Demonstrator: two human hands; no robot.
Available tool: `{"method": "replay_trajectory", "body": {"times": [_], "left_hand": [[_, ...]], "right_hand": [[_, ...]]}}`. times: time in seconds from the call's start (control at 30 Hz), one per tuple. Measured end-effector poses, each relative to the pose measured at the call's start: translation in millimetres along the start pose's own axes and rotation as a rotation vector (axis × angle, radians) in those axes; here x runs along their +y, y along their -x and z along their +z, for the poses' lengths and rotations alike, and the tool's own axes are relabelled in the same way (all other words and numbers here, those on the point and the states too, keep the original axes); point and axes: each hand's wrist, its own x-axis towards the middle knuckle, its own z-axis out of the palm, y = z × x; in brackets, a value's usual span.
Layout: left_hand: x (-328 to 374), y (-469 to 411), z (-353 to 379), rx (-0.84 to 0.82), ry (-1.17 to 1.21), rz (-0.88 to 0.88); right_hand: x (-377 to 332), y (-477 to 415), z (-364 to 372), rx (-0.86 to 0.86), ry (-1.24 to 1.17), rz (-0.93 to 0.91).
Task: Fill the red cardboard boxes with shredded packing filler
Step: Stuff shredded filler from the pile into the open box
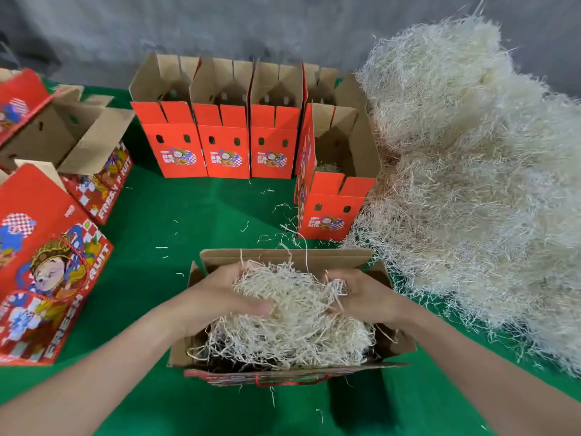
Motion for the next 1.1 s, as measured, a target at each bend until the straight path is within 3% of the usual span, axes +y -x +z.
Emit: {"method": "replay_trajectory", "body": {"times": [0.07,0.13,0.27,0.37,0.53,0.63,0.7,0.8,0.93,1.1], "left_hand": [[6,1,4,-0.063,0.117,-0.066],[7,-4,13,-0.119,0.088,-0.083],[4,-13,29,-0.034,-0.002,-0.100],[0,-14,25,0.081,0.015,-0.114],[4,-9,10,0.068,0.034,-0.130],[8,-10,1,0.083,0.046,-0.117],[9,-14,6,0.086,-0.011,-0.072],[10,-19,31,0.067,-0.056,0.005],[12,-15,25,-0.021,-0.049,-0.065],[7,-6,-14,0.068,-0.191,0.006]], "right_hand": [[-6,-2,5,-0.057,-0.145,-0.065],[-7,-7,13,-0.063,-0.217,-0.053],[-8,-17,30,-0.017,-0.309,-0.019],[-5,-15,31,-0.014,-0.259,0.009],[4,-4,12,0.019,-0.124,0.108],[9,1,1,0.101,-0.214,0.145],[3,5,-2,-0.005,-0.294,0.179],[-15,-3,14,-0.197,-0.203,0.198],[-14,-15,17,-0.020,-0.164,0.228],[0,-5,-5,0.025,-0.251,0.355]]}}
